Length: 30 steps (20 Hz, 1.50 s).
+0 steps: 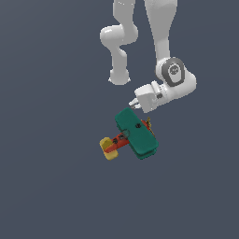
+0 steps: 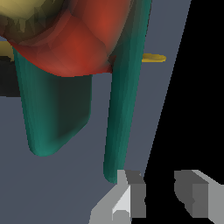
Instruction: Pick up the object and move it to a goal position.
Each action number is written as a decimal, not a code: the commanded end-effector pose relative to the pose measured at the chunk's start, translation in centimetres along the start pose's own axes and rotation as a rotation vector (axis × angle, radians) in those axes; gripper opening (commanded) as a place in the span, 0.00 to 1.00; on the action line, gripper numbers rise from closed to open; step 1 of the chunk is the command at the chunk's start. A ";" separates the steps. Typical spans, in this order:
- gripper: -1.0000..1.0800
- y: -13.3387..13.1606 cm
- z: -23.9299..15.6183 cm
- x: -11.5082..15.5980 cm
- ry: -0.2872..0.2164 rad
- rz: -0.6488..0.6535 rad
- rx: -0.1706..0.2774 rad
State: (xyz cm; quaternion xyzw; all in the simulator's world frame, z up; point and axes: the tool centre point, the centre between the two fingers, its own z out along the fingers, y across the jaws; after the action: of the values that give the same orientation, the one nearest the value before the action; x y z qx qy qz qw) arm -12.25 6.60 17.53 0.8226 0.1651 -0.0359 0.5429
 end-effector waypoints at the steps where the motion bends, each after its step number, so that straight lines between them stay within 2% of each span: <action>1: 0.62 -0.5 0.5 0.3 0.005 -0.003 -0.016; 8: 0.62 -0.7 0.3 0.4 0.021 -0.005 -0.046; 15: 0.62 -0.9 1.4 -0.1 -0.004 0.008 -0.047; 20: 0.62 -1.0 1.5 -0.1 -0.001 0.010 -0.059; 30: 0.62 -1.6 1.2 0.2 0.039 0.006 -0.133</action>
State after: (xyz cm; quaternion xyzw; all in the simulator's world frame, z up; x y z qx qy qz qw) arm -12.49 6.67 16.72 0.7896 0.1708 -0.0046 0.5893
